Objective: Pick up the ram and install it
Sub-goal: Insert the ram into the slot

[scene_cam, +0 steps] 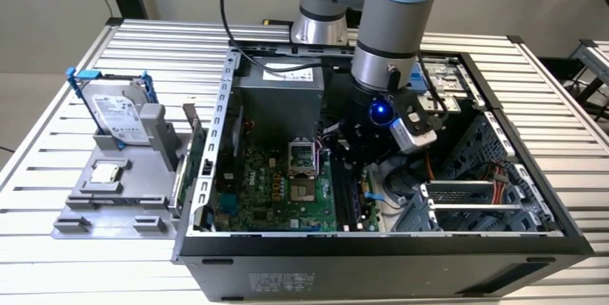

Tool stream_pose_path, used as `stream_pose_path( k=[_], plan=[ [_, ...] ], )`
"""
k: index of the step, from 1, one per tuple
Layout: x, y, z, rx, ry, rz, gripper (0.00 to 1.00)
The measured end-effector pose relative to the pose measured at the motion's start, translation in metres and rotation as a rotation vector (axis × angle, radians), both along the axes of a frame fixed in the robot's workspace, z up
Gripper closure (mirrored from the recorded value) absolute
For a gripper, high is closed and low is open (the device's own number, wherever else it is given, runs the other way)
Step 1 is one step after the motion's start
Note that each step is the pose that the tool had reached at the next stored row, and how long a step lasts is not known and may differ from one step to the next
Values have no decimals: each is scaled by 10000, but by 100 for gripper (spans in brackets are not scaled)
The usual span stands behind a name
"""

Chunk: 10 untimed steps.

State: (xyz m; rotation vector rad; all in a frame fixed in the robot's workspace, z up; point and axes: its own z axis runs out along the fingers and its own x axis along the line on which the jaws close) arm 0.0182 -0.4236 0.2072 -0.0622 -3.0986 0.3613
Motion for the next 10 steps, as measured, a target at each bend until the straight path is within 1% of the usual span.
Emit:
stream_pose_path(
  k=[1, 8, 9, 10],
  plan=[
    [0, 0, -17, -2, 3, 0, 100],
    [-1, -1, -21, -4, 219, -2, 100],
    [-3, -1, -23, 1, 245, -5, 0],
    [-2, -1, -24, 3, 268, -5, 0]
  ],
)
